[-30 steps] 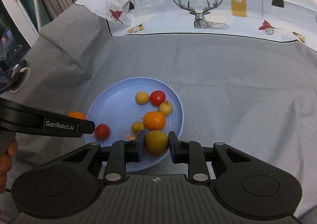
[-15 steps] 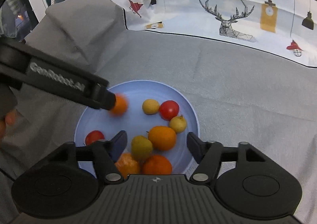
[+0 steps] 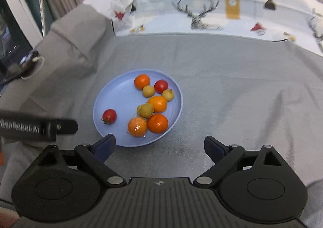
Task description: Organize fruits
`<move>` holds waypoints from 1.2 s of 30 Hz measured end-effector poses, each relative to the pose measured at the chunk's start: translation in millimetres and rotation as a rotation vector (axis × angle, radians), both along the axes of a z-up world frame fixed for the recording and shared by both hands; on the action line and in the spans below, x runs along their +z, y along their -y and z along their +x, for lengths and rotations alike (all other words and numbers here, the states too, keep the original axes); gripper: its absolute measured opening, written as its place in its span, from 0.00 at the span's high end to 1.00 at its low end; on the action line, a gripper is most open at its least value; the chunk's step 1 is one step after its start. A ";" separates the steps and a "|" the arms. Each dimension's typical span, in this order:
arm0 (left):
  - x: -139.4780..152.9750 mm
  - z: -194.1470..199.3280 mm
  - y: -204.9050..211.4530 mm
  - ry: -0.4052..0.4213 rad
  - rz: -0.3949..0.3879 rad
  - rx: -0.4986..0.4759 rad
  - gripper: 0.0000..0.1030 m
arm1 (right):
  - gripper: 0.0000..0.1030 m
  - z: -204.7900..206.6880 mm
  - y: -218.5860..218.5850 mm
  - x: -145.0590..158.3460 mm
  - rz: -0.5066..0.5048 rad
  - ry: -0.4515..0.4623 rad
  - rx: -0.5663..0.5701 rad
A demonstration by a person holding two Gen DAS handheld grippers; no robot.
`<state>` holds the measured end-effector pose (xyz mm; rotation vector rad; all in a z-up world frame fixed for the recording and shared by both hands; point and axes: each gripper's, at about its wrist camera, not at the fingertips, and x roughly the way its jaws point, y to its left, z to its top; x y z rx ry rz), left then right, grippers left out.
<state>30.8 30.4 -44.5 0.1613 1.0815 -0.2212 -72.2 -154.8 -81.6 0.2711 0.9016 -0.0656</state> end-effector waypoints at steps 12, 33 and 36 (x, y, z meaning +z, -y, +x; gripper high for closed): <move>30.0 -62.4 -12.5 0.123 -0.010 0.029 0.00 | 0.04 -79.1 -20.8 32.8 -0.088 0.110 -0.007; 43.9 -104.1 -16.2 0.191 -0.002 0.004 0.00 | 0.03 -119.8 -34.8 56.7 -0.133 0.214 -0.012; 44.3 -104.3 -17.7 0.192 -0.010 0.012 0.00 | 0.03 -120.7 -36.4 56.9 -0.140 0.218 -0.010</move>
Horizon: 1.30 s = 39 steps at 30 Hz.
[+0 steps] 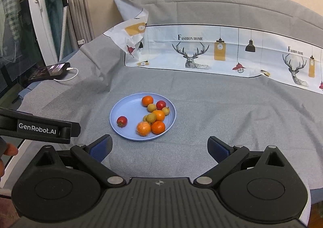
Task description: Organize fruits
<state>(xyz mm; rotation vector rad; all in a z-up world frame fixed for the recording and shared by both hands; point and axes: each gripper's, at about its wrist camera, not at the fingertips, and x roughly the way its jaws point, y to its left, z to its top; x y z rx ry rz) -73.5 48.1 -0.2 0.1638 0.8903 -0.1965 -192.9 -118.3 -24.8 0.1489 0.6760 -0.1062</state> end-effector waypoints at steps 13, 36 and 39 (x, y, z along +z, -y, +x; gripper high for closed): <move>-0.9 2.8 4.9 0.012 0.068 0.036 0.00 | 0.02 1.1 -3.1 -1.4 -0.015 -0.002 0.005; 0.4 0.2 8.8 0.024 0.088 0.024 0.00 | 0.01 4.0 -3.0 -4.5 -0.023 -0.011 0.005; 0.8 0.1 9.7 0.026 0.091 0.022 0.00 | 0.01 3.9 -3.3 -4.3 -0.024 -0.010 0.005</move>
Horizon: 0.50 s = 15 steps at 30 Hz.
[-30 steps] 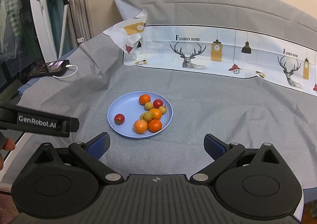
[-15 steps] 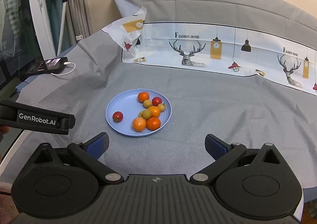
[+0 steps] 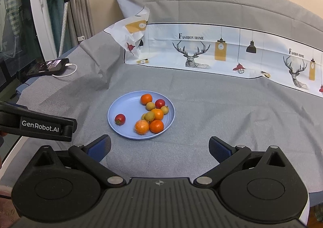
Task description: Organize fruits
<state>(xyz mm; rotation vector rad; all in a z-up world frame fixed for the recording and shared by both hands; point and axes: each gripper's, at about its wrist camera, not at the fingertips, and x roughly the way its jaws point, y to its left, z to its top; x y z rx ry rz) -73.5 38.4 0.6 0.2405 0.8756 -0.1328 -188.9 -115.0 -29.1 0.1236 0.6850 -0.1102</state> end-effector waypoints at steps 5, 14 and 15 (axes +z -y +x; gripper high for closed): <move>-0.8 0.3 0.4 -0.009 0.002 -0.003 0.00 | 0.01 0.7 -0.5 0.0 0.002 -0.002 -0.002; -1.5 0.2 1.0 -0.004 0.009 -0.005 0.00 | 0.01 1.4 -0.9 -0.1 0.004 -0.004 -0.005; -1.5 0.2 1.0 -0.004 0.009 -0.005 0.00 | 0.01 1.2 -0.4 0.0 0.004 -0.004 -0.004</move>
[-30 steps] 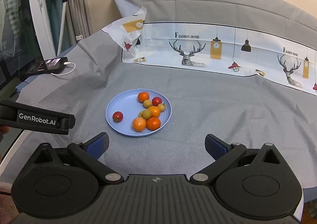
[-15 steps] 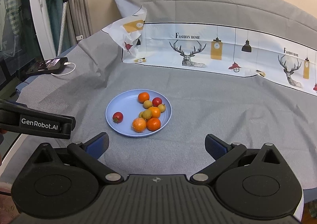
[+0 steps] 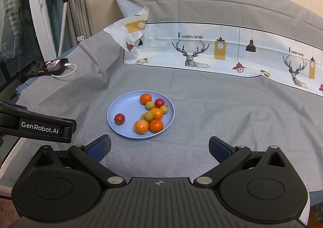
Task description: Organize fruits
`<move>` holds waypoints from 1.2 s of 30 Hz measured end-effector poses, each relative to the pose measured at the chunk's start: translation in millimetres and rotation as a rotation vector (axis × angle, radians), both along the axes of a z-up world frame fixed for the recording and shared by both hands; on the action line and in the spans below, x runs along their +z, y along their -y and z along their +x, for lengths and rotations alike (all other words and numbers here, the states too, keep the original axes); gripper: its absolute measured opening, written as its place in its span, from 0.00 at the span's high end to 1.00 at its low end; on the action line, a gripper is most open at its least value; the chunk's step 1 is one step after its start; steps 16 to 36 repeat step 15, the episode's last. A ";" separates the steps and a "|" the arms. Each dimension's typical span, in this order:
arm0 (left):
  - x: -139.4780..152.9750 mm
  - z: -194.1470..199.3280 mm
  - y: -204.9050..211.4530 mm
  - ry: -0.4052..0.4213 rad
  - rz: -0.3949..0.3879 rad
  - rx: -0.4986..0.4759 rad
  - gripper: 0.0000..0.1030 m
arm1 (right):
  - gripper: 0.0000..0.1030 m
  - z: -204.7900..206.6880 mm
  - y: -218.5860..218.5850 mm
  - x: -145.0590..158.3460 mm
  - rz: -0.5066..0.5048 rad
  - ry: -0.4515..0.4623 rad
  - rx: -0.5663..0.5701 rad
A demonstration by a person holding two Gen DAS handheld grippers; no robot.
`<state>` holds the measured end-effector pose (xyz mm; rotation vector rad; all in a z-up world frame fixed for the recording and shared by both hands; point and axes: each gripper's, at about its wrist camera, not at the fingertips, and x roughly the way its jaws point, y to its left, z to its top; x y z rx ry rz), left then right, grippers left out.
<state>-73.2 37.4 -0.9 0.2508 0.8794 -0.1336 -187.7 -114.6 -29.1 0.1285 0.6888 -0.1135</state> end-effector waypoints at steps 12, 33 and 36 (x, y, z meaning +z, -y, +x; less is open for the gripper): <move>-0.9 1.4 -0.4 -0.005 0.004 0.001 0.00 | 0.01 0.0 1.2 -2.9 0.001 -0.004 -0.002; -2.2 1.8 -1.6 -0.006 0.005 0.006 0.00 | 0.01 0.1 1.2 -2.6 0.001 -0.005 -0.002; -2.2 1.8 -1.6 -0.006 0.005 0.006 0.00 | 0.01 0.1 1.2 -2.6 0.001 -0.005 -0.002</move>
